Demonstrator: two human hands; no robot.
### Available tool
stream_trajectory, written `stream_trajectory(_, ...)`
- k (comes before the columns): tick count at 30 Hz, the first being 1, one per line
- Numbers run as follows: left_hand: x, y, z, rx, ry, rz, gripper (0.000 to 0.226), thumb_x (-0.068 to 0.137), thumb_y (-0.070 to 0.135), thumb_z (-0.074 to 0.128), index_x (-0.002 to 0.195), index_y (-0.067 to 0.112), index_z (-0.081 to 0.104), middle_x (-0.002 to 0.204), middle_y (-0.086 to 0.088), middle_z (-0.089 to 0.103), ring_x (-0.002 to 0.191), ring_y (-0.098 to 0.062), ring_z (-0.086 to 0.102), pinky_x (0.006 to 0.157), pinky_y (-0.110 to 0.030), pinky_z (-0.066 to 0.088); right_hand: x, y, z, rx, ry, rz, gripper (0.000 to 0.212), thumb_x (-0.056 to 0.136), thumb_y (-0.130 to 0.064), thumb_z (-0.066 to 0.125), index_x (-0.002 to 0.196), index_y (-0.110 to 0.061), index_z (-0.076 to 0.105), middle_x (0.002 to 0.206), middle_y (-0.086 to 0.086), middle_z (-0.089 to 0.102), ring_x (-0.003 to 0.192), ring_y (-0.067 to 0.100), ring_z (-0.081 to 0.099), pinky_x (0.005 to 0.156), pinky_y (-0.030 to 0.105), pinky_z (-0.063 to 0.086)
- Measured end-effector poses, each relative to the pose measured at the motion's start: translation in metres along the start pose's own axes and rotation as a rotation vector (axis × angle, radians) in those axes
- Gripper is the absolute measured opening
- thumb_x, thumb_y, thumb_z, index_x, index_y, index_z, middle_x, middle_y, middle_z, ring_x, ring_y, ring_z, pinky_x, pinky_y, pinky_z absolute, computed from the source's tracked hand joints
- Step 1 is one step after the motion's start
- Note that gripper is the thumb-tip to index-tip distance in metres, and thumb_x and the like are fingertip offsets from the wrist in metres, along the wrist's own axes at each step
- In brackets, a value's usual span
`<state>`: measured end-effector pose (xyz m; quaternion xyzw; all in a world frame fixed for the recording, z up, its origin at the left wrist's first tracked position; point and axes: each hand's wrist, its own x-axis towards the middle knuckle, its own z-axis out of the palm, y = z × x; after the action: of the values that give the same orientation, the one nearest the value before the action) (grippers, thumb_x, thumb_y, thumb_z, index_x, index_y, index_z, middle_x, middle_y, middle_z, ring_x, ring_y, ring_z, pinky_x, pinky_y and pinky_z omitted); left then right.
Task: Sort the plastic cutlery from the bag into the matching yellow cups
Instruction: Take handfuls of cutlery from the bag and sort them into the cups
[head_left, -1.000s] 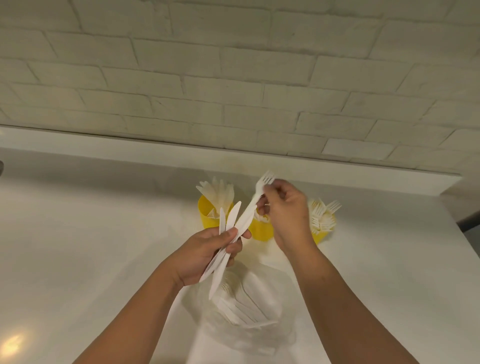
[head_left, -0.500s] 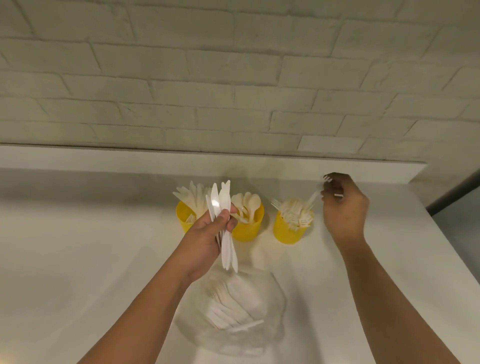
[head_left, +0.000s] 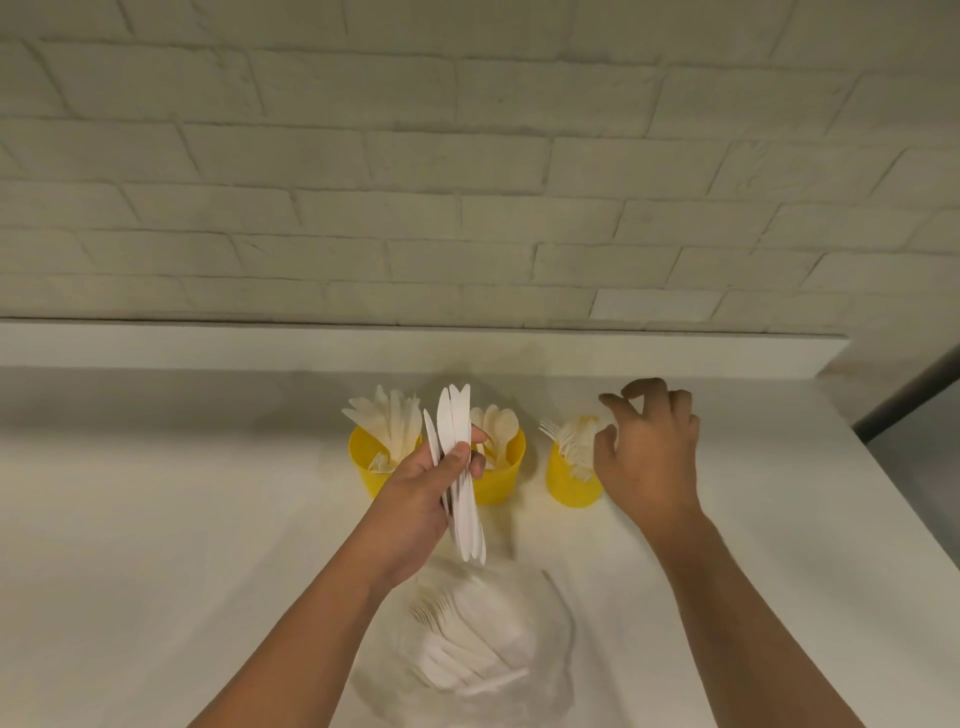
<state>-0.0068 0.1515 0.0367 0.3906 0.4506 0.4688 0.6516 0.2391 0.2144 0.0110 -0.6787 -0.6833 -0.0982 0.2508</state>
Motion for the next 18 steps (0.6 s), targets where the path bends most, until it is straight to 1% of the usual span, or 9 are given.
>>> stream_trajectory(2,0.002,-0.001,-0.001,0.003,0.020,0.000,0.024,0.110,0.022,0.043,0.117,0.017,0.065,0.081,0.001,0.056,0.074,-0.009,0.050,0.070,-0.030,0.034,-0.006,-0.032,-0.014,0.267,-0.020,-0.027,0.037,0.078,-0.020,0.060,0.111,-0.018,0.076,0.108,0.006,0.058,0.097,0.030,0.050,0.087,0.040,0.045)
stream_trajectory(3,0.003,-0.002,0.000,-0.005,0.028,0.003,0.024,0.110,0.021,0.043,0.118,0.016,0.065,0.081,0.001,0.056,0.073,-0.010,0.050,0.069,-0.030,0.034,-0.011,-0.048,-0.020,0.464,-0.125,-0.034,0.035,0.079,-0.021,0.059,0.110,-0.019,0.075,0.102,0.003,0.058,0.093,0.025,0.053,0.087,0.036,0.046)
stream_trajectory(5,0.005,-0.002,0.001,-0.052,0.041,0.018,0.024,0.109,0.020,0.044,0.119,0.016,0.066,0.080,0.001,0.057,0.075,-0.011,0.054,0.071,-0.029,0.039,-0.021,-0.078,-0.030,0.762,-0.453,-0.035,0.026,0.086,-0.026,0.063,0.110,-0.023,0.071,0.096,-0.001,0.057,0.082,0.018,0.059,0.082,0.029,0.050)
stream_trajectory(7,0.007,0.000,0.001,-0.127,0.062,0.026,0.025,0.108,0.018,0.045,0.119,0.016,0.068,0.082,0.001,0.062,0.082,-0.014,0.064,0.076,-0.029,0.049,-0.029,-0.100,-0.029,0.845,-0.687,-0.035,0.023,0.091,-0.032,0.069,0.113,-0.028,0.063,0.095,-0.001,0.060,0.072,0.014,0.060,0.071,0.024,0.052)
stream_trajectory(9,0.008,0.003,-0.001,-0.185,0.096,0.028,0.026,0.109,0.018,0.045,0.119,0.017,0.068,0.087,0.001,0.070,0.086,-0.016,0.071,0.075,-0.030,0.057,-0.031,-0.110,-0.019,0.904,-0.711,0.038,0.031,0.092,-0.032,0.072,0.120,-0.028,0.060,0.092,-0.003,0.063,0.065,0.008,0.060,0.062,0.021,0.048)
stream_trajectory(11,0.009,0.007,-0.006,-0.206,0.114,0.029,0.026,0.109,0.020,0.044,0.122,0.017,0.067,0.094,0.000,0.075,0.091,-0.021,0.074,0.071,-0.034,0.061,-0.027,-0.116,-0.009,0.945,-0.689,0.124,0.034,0.092,-0.032,0.074,0.123,-0.026,0.062,0.090,-0.004,0.067,0.064,0.009,0.063,0.063,0.021,0.047)
stream_trajectory(13,0.009,0.013,-0.012,-0.217,0.116,0.032,0.028,0.109,0.021,0.044,0.128,0.016,0.065,0.099,-0.009,0.076,0.095,-0.028,0.074,0.071,-0.042,0.063,-0.021,-0.123,-0.004,0.958,-0.678,0.128,0.022,0.091,-0.030,0.075,0.111,-0.027,0.067,0.089,-0.003,0.069,0.062,0.012,0.065,0.063,0.021,0.049)
stream_trajectory(15,0.011,0.022,-0.017,-0.204,0.132,0.034,0.030,0.109,0.020,0.044,0.130,0.014,0.065,0.102,-0.017,0.074,0.096,-0.032,0.073,0.072,-0.044,0.061,-0.013,-0.130,-0.002,0.951,-0.634,0.088,0.011,0.090,-0.026,0.076,0.098,-0.030,0.069,0.086,0.000,0.070,0.059,0.014,0.066,0.060,0.023,0.051)
stream_trajectory(18,0.022,0.035,-0.028,-0.142,0.189,0.079,0.031,0.105,0.013,0.048,0.122,0.013,0.073,0.109,-0.019,0.074,0.101,-0.033,0.070,0.082,-0.044,0.057,0.005,-0.146,-0.004,0.956,-0.596,0.059,0.009,0.089,-0.018,0.075,0.093,-0.025,0.070,0.078,0.003,0.068,0.061,0.019,0.069,0.055,0.032,0.060)
